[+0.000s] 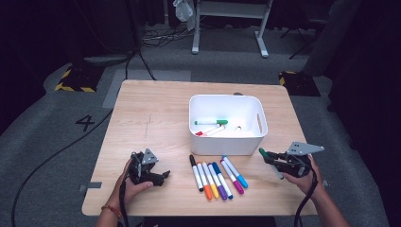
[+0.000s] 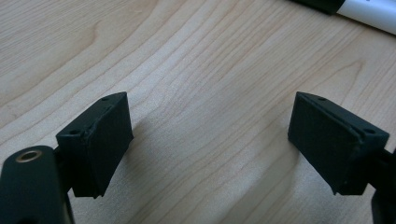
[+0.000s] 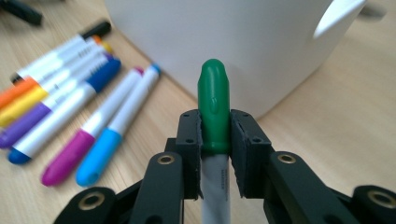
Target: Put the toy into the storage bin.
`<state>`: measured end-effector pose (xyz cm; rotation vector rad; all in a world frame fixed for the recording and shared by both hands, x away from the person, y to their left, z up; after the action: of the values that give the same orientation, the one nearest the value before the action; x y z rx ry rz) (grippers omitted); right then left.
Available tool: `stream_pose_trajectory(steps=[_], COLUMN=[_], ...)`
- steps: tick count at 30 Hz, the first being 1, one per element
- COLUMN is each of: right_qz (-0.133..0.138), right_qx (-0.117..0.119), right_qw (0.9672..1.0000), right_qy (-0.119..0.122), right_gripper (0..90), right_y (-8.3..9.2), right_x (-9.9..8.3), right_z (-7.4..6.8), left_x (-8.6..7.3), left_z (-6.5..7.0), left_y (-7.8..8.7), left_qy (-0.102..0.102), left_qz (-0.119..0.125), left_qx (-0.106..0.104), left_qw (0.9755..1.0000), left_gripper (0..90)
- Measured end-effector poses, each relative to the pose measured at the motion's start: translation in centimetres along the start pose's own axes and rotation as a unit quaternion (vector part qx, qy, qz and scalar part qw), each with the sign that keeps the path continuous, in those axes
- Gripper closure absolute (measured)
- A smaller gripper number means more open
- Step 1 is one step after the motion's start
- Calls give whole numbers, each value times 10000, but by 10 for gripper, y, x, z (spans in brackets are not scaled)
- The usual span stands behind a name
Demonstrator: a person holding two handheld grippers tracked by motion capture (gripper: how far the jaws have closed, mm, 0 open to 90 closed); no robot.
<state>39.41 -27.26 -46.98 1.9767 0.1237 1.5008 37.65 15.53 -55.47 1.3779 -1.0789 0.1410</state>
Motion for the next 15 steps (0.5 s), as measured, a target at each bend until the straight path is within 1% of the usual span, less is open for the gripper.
stream_pose_trajectory(steps=[3, 6, 7, 8, 12, 14, 15], right_qz=[174, 291, 291, 357, 448, 441, 441], right_qx=[-17, -38, -38, -69, -88, -75, -75], right_qw=[9996, 9990, 9990, 9983, 9966, 9962, 9962], right_qy=[218, 351, 351, 461, 680, 752, 752], right_gripper=[749, 748, 748, 749, 749, 749, 749], right_y=[14, 23, 23, 28, 34, 34, 34], right_x=[19, 39, 39, 52, 78, 90, 90], right_z=[-4, -5, -5, -5, -3, -1, -1], left_x=[0, 0, 0, 0, 0, 0, 0], left_z=[0, 0, 0, 0, 0, 0, 0], left_y=[0, 0, 0, 0, 0, 0, 0], left_qy=[8, 9, 9, 7, 9, 8, 8], left_qz=[-9, -9, -9, -8, -8, -8, -8], left_qx=[-4, -4, -4, -5, -6, -6, -6], left_qw=[10000, 10000, 10000, 10000, 10000, 10000, 10000], left_gripper=[138, 138, 138, 138, 138, 138, 138])
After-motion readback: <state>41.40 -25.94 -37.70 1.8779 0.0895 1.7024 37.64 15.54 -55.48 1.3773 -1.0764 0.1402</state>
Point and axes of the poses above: each handheld gripper's, and its own axes: y roughly backward along the jaws, x roughly out of its top, z roughly to its right, the point moved 7 cm from there along -y, roughly forward along the jaws, and after that the axes turned 15 degrees about x, right-handed, at the moved point
